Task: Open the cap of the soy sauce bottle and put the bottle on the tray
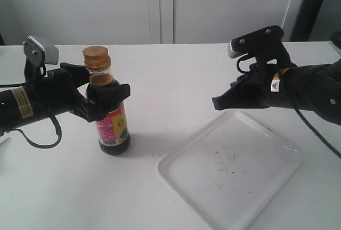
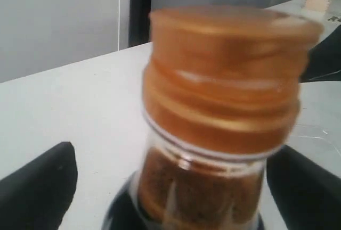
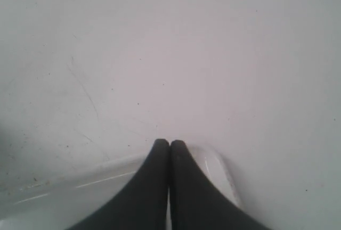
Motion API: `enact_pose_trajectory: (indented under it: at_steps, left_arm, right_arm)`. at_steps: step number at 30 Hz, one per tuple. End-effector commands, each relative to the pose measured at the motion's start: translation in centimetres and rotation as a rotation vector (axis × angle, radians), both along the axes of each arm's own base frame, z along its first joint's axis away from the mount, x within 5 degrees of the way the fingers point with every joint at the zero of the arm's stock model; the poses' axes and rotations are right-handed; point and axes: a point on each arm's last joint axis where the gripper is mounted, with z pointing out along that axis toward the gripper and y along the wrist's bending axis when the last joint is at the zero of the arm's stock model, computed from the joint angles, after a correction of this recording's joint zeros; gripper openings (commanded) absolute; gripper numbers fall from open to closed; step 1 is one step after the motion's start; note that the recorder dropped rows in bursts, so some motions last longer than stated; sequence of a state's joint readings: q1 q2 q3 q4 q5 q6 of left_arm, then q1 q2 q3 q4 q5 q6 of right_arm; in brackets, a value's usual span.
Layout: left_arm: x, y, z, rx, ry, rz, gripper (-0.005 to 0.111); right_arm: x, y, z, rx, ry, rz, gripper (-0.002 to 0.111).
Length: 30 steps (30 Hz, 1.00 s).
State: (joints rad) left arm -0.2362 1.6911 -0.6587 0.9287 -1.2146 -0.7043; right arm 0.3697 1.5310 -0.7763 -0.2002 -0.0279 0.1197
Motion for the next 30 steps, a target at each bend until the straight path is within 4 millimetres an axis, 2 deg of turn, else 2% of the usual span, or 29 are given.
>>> enact_pose_trajectory:
  at_steps: [1,12,23,27,30]
  left_arm:
    - [0.5,-0.4,-0.7,0.012,-0.002,-0.007,0.095]
    - [1.0,-0.5,-3.5,0.073,0.027,-0.017,0.094]
    - [1.3,-0.6,-3.5,0.087,-0.004,-0.016,0.094]
    - [1.4,-1.7,-3.3,0.08,-0.014,-0.042,0.094]
    - [1.6,-1.7,-3.9,0.082,0.004,-0.038,0.085]
  right_arm:
    - [0.3,0.2,0.1,-0.004,-0.021,0.016,0.0]
    - [0.4,0.3,-0.5,-0.011,-0.012,0.02,0.0]
    - [0.1,1.3,-0.4,-0.007,-0.023,0.057,0.0]
    - [0.0,1.5,-0.4,-0.009,-0.022,0.063,0.0]
    - [0.0,1.5,-0.5,-0.011,-0.018,0.064,0.0]
